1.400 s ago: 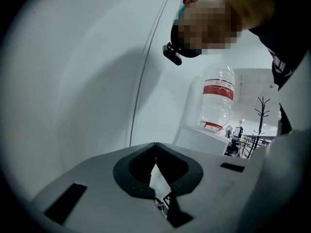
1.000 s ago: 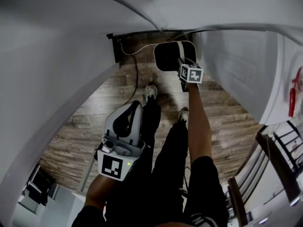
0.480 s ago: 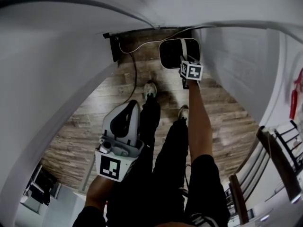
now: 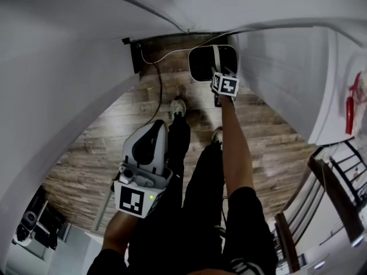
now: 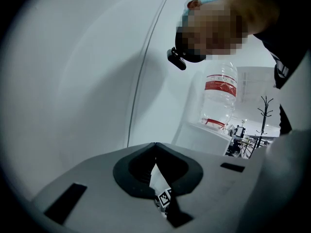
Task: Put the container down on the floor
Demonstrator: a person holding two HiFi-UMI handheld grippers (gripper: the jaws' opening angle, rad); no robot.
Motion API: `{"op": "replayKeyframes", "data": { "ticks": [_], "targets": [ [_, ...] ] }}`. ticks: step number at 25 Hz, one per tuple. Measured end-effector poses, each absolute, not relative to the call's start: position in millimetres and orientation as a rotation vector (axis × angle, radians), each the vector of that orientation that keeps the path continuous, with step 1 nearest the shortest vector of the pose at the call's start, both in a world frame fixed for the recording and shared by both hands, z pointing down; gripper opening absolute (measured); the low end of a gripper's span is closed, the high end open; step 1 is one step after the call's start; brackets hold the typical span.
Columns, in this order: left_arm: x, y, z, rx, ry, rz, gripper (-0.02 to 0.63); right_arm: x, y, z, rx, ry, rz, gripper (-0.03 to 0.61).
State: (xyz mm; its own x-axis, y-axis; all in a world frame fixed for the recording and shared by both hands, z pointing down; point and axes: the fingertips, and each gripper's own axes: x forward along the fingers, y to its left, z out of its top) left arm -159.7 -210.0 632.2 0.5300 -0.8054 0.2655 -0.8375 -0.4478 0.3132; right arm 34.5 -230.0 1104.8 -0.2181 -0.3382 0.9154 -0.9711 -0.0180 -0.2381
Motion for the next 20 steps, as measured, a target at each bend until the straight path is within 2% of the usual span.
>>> {"op": "replayKeyframes", "data": {
  "ticks": [9, 10, 12, 13, 20],
  "targets": [
    [-149, -181, 597, 2.397, -1.405, 0.054, 0.028, 41, -208, 1030, 1.498, -1.715, 1.257, 0.204],
    [-148, -175, 591, 2.393, -1.421, 0.042, 0.028, 42, -204, 1010, 1.524, -1.735, 1.265, 0.186],
    [-144, -160, 573, 2.389, -1.448, 0.017, 0.029, 51, -195, 966, 1.606, -1.773, 1.253, 0.083],
    [-141, -151, 560, 2.396, -1.456, 0.013, 0.028, 54, -188, 944, 1.640, -1.794, 1.248, 0.061],
    [-115, -62, 475, 2.429, -1.483, 0.033, 0.029, 53, -106, 774, 1.555, -1.992, 1.199, 0.032]
  ]
}}
